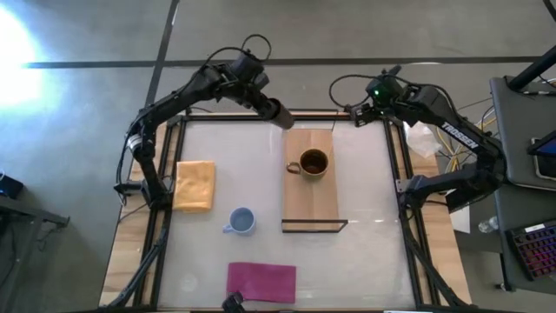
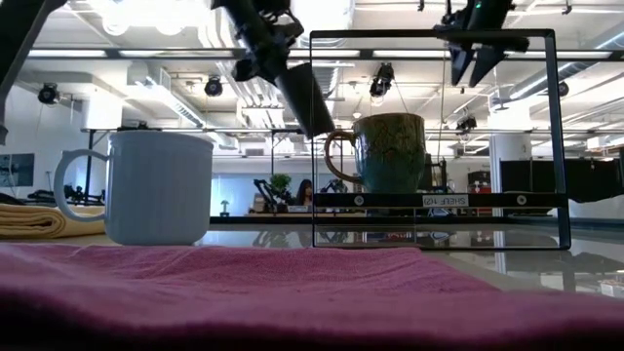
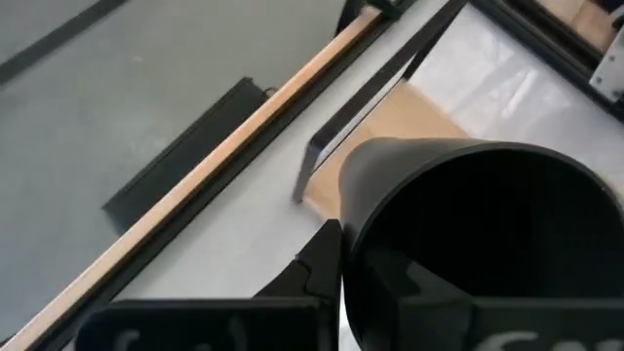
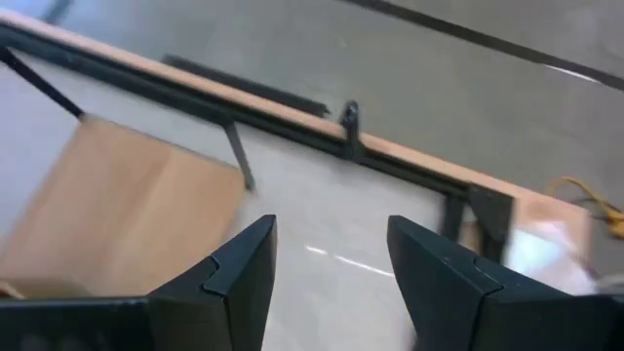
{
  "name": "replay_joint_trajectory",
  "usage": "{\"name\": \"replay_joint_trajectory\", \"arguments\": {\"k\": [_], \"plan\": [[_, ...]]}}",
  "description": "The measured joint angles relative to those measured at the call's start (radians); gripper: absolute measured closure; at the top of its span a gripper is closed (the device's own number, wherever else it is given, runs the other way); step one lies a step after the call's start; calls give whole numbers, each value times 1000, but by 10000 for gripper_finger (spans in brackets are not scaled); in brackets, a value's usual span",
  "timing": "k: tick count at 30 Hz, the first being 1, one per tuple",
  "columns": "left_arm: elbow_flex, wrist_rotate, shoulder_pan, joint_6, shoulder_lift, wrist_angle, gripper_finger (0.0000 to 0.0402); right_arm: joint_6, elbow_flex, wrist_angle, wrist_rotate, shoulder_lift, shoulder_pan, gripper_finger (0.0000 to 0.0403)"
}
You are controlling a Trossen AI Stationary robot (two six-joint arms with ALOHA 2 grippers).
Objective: Stack small to large cups/mugs on shelf
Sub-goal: Put the black cup on the shelf
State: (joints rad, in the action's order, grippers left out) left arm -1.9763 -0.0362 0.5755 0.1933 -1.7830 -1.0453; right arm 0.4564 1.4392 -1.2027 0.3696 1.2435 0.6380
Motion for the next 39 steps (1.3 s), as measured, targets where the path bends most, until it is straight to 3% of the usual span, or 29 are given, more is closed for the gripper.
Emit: {"name": "replay_joint_trajectory", "arguments": {"k": [6,11,15,23,30,35,39], "plan": [[-82,-11,-24,5,-109,35,401,-9,-81,163,-67,-1,84,225],[-236,-37,-29,-15,-225,16,401,-12,-148,169,-110,0,154,234],[-381,-59,-30,-36,-309,-37,401,-12,-233,192,-228,-11,200,241],[-344,-84,-36,-44,-354,-16,402,66,-397,351,-390,-23,218,263],[-328,-85,-35,-45,-359,15,402,185,-505,716,-655,-15,202,324],[-295,-85,-36,-42,-359,20,402,236,-520,823,-671,6,176,383],[-266,-87,-40,-26,-359,82,402,239,-519,821,-668,31,154,393]]}}
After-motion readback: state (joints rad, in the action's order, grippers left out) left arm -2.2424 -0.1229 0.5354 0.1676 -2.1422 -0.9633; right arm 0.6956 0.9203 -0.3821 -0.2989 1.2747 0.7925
